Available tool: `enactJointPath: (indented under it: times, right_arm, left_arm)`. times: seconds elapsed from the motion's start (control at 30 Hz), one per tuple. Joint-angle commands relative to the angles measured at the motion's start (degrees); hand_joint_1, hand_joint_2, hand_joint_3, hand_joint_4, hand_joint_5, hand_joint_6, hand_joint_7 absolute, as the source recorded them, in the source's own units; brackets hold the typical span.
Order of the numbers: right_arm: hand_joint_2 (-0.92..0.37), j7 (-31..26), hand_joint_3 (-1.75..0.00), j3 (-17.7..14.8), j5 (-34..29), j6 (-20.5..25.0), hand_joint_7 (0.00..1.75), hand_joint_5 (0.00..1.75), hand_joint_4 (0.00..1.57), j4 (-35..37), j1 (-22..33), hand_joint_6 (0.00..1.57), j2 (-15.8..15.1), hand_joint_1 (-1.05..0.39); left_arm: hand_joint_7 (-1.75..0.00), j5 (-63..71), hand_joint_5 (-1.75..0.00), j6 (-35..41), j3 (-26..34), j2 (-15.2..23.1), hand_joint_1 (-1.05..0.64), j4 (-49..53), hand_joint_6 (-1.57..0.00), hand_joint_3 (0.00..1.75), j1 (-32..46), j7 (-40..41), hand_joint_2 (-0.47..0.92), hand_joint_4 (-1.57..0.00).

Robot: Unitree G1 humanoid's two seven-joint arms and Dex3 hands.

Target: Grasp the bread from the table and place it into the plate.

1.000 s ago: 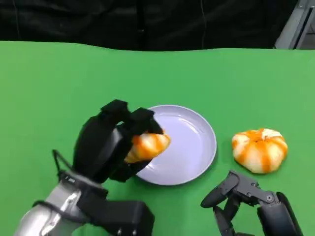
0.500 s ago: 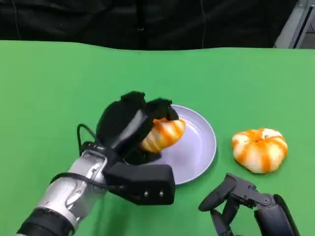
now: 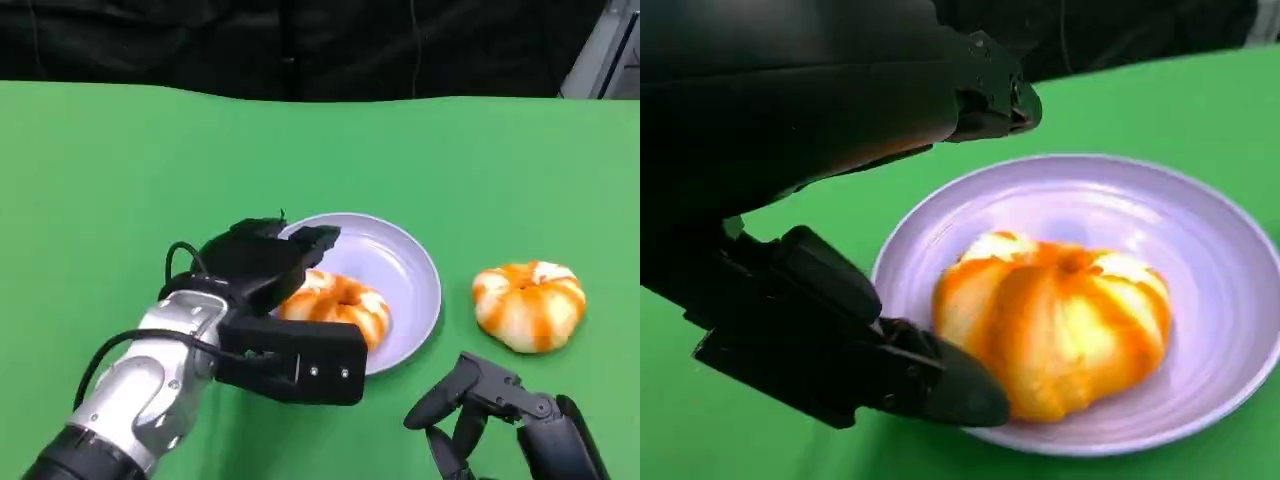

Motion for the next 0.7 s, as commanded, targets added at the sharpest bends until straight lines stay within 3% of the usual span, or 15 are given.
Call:
enactJointPath:
  times: [0.03,0.2,0.3,0.47,0.53,0.57,0.6,0.7]
  right_arm:
    - [-0.45,-0.56,-1.13,-0.01,0.23,0.02,1.23,1.71,0.82,-0.43,0.13,0.73,-0.06,-0.14]
    - [-0.45,-0.61,-1.13,0.16,0.38,0.17,1.23,1.67,0.81,-0.53,-0.01,0.72,0.04,-0.15]
    - [-0.45,-1.02,-1.13,0.23,0.14,-0.18,1.24,1.67,0.81,-0.16,-0.20,0.73,0.22,-0.15]
    - [-0.45,-0.96,-1.12,0.30,-0.18,0.18,1.23,1.66,0.81,-0.39,-0.17,0.72,0.07,-0.15]
    - [-0.45,-1.01,-1.12,0.21,0.08,-0.09,1.23,1.66,0.82,-0.16,-0.30,0.72,0.02,-0.15]
    - [-0.46,-1.07,-1.12,0.13,0.17,-0.21,1.23,1.66,0.81,-0.01,-0.41,0.72,-0.02,-0.15]
    - [-0.46,-1.09,-1.12,0.01,0.27,-0.33,1.23,1.66,0.81,0.10,-0.51,0.73,-0.10,-0.16]
    - [-0.46,-1.03,-1.12,-0.24,0.44,-0.48,1.23,1.65,0.82,0.21,-0.65,0.73,-0.33,-0.16]
  left_arm:
    - [-0.01,-1.10,0.00,0.56,0.76,1.99,-0.90,-2.62,-0.03,0.41,1.82,-1.42,0.92,0.00]
    - [0.00,-3.85,0.00,-1.01,4.19,5.14,-0.88,-9.24,0.00,0.46,5.95,-0.38,0.92,0.00]
    - [-0.01,-7.11,0.00,-6.50,7.88,7.40,-0.81,-12.71,-0.02,0.43,11.29,4.73,0.92,0.00]
    - [-0.09,-16.26,-0.14,-17.17,15.47,8.72,-0.54,-16.78,-0.22,0.25,20.90,11.77,0.92,-0.22]
    - [-0.10,-19.78,-0.16,-20.66,17.57,8.56,-0.51,-17.18,-0.25,0.23,23.54,12.56,0.92,-0.25]
    - [-0.12,-22.32,-0.30,-23.55,18.99,8.60,-0.39,-17.43,-0.37,0.19,25.73,13.24,0.92,-0.37]
    - [-0.11,-24.49,-0.46,-26.20,20.17,8.55,-0.34,-17.50,-0.45,0.18,27.58,13.80,0.92,-0.38]
    - [-0.13,-28.35,-0.70,-32.33,22.31,8.27,-0.25,-16.95,-0.62,0.14,31.30,14.73,0.92,-0.48]
